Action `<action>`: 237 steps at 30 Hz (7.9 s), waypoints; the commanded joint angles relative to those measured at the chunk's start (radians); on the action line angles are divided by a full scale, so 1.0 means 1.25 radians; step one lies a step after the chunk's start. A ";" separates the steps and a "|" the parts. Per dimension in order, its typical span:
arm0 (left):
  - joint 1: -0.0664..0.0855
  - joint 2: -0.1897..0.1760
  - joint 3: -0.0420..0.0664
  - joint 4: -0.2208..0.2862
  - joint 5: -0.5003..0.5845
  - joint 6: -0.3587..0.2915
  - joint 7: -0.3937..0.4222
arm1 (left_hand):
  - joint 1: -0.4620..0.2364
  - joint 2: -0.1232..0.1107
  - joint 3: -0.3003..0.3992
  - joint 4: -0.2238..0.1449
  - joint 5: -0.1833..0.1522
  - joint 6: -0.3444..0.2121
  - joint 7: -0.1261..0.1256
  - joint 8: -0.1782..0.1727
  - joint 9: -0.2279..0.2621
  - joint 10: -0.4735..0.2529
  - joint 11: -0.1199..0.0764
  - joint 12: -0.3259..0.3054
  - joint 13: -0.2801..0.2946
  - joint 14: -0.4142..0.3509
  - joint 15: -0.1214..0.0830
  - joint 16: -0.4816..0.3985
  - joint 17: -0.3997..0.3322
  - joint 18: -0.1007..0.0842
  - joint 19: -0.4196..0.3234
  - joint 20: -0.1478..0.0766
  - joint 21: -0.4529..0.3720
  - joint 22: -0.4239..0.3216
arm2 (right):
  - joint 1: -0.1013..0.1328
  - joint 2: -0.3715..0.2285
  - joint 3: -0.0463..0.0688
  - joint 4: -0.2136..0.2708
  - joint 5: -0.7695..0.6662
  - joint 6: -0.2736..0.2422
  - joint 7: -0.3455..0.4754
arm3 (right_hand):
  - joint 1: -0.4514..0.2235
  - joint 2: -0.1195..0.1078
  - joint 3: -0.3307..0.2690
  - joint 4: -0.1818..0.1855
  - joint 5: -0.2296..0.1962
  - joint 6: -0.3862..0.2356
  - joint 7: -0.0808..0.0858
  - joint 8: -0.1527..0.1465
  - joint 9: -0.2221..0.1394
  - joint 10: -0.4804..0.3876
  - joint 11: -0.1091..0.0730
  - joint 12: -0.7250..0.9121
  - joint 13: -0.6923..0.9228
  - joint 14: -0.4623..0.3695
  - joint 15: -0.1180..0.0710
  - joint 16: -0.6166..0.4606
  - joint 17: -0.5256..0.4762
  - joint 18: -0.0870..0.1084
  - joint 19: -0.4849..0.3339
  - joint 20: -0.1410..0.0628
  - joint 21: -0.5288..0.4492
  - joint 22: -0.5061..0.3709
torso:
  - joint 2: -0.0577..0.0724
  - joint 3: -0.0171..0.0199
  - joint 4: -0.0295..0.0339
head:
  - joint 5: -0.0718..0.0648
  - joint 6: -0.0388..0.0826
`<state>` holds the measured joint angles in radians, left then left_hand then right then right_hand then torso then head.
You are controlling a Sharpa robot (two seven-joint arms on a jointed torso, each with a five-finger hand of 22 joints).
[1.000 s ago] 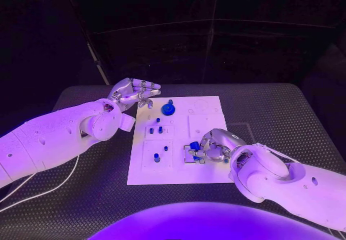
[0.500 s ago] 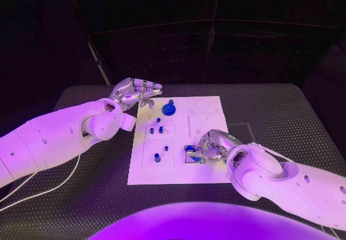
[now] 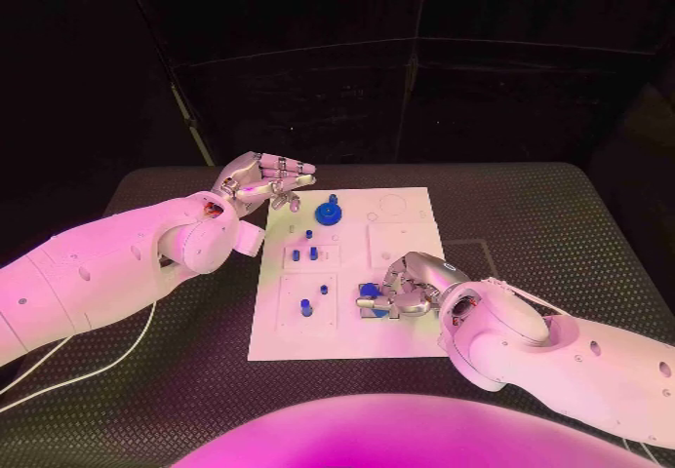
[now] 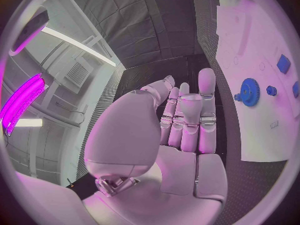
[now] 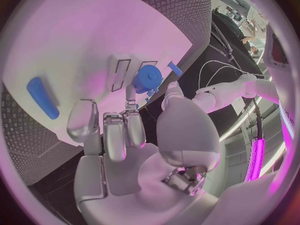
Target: Assemble the parts on the task board
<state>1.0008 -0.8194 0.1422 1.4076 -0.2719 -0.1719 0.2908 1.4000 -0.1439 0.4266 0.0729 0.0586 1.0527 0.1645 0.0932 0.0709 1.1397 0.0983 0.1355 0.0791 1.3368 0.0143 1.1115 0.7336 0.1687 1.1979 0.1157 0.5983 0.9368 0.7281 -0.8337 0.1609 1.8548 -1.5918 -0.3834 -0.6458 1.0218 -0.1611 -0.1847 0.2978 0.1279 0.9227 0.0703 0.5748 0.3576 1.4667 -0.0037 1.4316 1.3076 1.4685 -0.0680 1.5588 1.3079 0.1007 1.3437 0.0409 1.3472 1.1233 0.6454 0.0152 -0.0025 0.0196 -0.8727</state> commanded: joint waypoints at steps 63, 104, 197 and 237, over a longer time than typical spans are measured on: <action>0.001 -0.001 0.000 -0.003 0.003 0.008 0.000 | 0.003 0.009 -0.003 -0.002 0.000 -0.003 0.002 0.006 -0.001 -0.006 0.001 0.007 -0.001 -0.005 0.000 -0.001 -0.002 0.010 -0.004 0.000 -0.007 -0.004 | 0.001 -0.039 0.000 0.032 -0.011 -0.010 0.116 | 0.291 0.102 0.054 -0.101 0.011 0.047 -0.016 -0.005 0.005 0.033 -0.015 0.019 0.128 0.080 -0.011 0.007 0.203 -0.012 0.006 -0.008 0.005 0.024 | 0.000 -0.0004 -0.0005 | -0.002 0.000; -0.002 -0.004 0.000 -0.001 0.003 0.009 0.002 | 0.003 0.010 -0.003 -0.002 -0.001 -0.003 0.002 0.006 -0.001 -0.007 0.001 0.008 -0.001 -0.005 0.000 -0.001 -0.003 0.010 -0.003 0.000 -0.007 -0.004 | -0.001 -0.211 0.000 0.035 -0.076 0.024 0.028 | 0.215 0.106 -0.039 -0.005 0.141 0.071 0.004 -0.135 -0.046 -0.019 0.004 -0.088 0.040 0.071 0.005 -0.013 0.160 -0.001 -0.024 0.009 -0.033 -0.030 | -0.001 -0.0006 -0.0018 | -0.045 0.000; -0.004 -0.002 0.000 0.001 0.003 0.013 0.000 | 0.003 0.010 -0.003 -0.002 0.000 -0.003 0.002 0.007 -0.001 -0.008 0.001 0.010 -0.001 -0.005 0.000 -0.001 -0.004 0.010 -0.003 0.000 -0.009 -0.005 | -0.027 -0.071 0.000 0.021 0.090 -0.026 0.029 | 0.132 -0.002 0.339 -0.013 0.357 0.110 -0.006 -0.175 -0.011 0.007 -0.008 -0.052 0.080 0.080 -0.005 0.004 0.199 -0.010 0.003 -0.003 -0.011 0.018 | 0.000 -0.0009 -0.0001 | -0.035 0.000; -0.005 -0.003 0.000 -0.001 0.003 0.015 -0.005 | 0.004 0.011 -0.003 -0.003 -0.001 -0.004 0.003 0.007 -0.001 -0.008 0.001 0.010 -0.001 -0.005 0.000 -0.001 -0.004 0.010 -0.003 0.000 -0.010 -0.005 | -0.027 -0.103 0.000 0.045 0.089 -0.027 0.108 | 0.133 0.044 0.118 -0.011 0.122 0.108 -0.005 -0.189 0.003 0.002 -0.005 -0.060 0.077 0.078 -0.003 0.001 0.192 -0.007 -0.004 0.000 -0.022 0.008 | -0.002 0.0004 -0.0025 | -0.033 0.000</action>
<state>0.9940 -0.8239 0.1411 1.4050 -0.2719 -0.1633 0.2830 1.4035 -0.1404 0.4266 0.0729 0.0586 1.0527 0.1645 0.0970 0.0709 1.1362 0.1019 0.1434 0.0790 1.3368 0.0143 1.1115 0.7299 0.1687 1.1979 0.1157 0.5896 0.9310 0.6928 -0.9587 0.1613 1.9062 -1.4942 -0.4075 -0.5632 1.1810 -0.1031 -0.0322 0.2836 0.2852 1.0583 0.0589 0.3447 0.3602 1.4633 -0.0107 1.3537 1.3076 1.4630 -0.0770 1.5588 1.3080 0.1008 1.3420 0.0391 1.3203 1.1328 0.6444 0.0156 -0.0054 -0.0198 -0.8727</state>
